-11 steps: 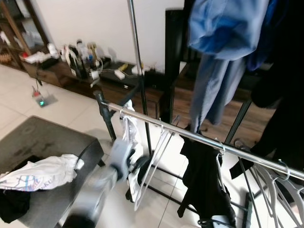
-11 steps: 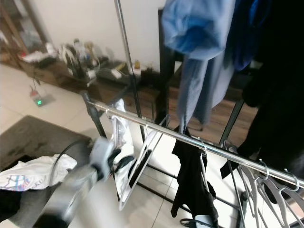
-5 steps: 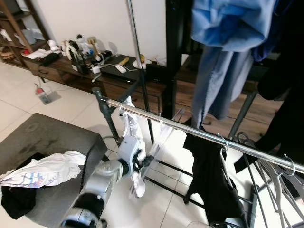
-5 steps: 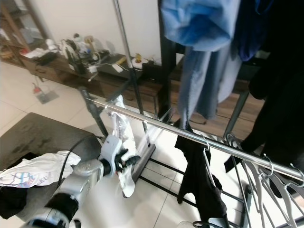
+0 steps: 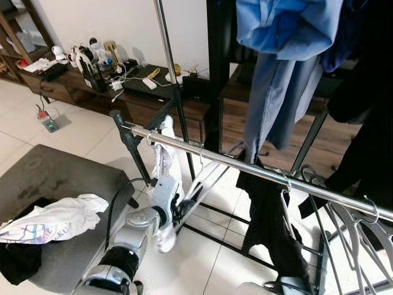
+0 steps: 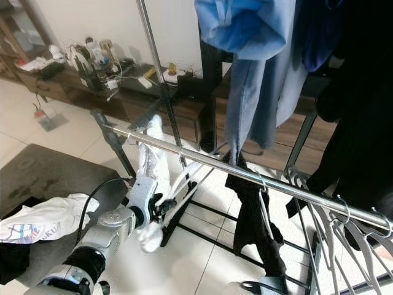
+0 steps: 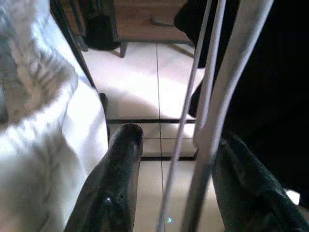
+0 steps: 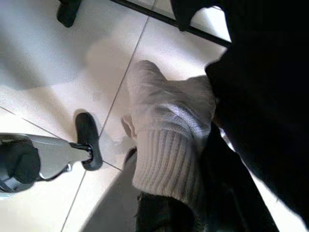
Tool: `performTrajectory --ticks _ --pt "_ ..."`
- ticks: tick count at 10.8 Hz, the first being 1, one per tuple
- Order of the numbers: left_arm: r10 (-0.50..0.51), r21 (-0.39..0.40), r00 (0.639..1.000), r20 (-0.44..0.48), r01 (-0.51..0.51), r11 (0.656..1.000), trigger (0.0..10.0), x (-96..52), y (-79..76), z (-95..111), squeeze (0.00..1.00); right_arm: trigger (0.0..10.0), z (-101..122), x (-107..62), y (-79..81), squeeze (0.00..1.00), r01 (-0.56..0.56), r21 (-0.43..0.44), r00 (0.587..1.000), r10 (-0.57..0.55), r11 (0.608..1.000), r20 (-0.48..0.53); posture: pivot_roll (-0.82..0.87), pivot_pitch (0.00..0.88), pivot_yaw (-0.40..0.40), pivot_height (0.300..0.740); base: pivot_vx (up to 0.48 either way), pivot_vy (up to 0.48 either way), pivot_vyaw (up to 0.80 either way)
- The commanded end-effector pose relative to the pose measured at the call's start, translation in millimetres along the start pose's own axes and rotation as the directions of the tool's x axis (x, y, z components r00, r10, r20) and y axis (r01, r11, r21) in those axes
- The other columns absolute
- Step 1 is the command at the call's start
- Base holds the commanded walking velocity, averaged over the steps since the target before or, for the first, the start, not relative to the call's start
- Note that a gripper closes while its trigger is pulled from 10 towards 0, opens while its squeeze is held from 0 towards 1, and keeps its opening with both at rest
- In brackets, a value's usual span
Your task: Hang hanger
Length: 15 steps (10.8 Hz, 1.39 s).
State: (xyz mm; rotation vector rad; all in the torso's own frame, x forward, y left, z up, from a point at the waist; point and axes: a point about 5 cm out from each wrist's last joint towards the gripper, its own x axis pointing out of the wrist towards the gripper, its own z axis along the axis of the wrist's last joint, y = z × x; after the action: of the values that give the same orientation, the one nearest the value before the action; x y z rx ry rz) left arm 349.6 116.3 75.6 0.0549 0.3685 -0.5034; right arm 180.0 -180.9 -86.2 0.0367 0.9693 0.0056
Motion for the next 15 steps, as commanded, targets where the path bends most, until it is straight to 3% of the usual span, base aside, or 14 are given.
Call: performTrajectory --ticks 1,10,15 --pt "0.013 -0.014 1.000 0.015 -0.013 1.000 0.0 0.2 1.5 1 0.00 10.0 -2 0.1 2.6 0.00 0.002 0.010 1.000 -0.002 1.000 -0.009 -0.08 0.171 0.059 0.740 0.000 0.000 0.00" --pt "0.015 0.024 0.997 0.070 -0.017 1.000 0.0 2.5 -1.5 7 0.00 10.0 -10 -2.2 -3.4 0.00 0.008 0.006 1.000 -0.008 1.000 -0.018 -0.07 0.164 0.052 0.740 0.000 0.000 0.00" --pt "0.014 0.072 0.986 0.169 -0.027 0.997 0.0 -3.3 -0.2 15 0.00 10.0 -17 -8.4 -27.7 0.00 0.027 0.005 0.999 -0.027 1.000 -0.017 -0.07 0.124 0.041 0.740 0.000 0.000 0.00"
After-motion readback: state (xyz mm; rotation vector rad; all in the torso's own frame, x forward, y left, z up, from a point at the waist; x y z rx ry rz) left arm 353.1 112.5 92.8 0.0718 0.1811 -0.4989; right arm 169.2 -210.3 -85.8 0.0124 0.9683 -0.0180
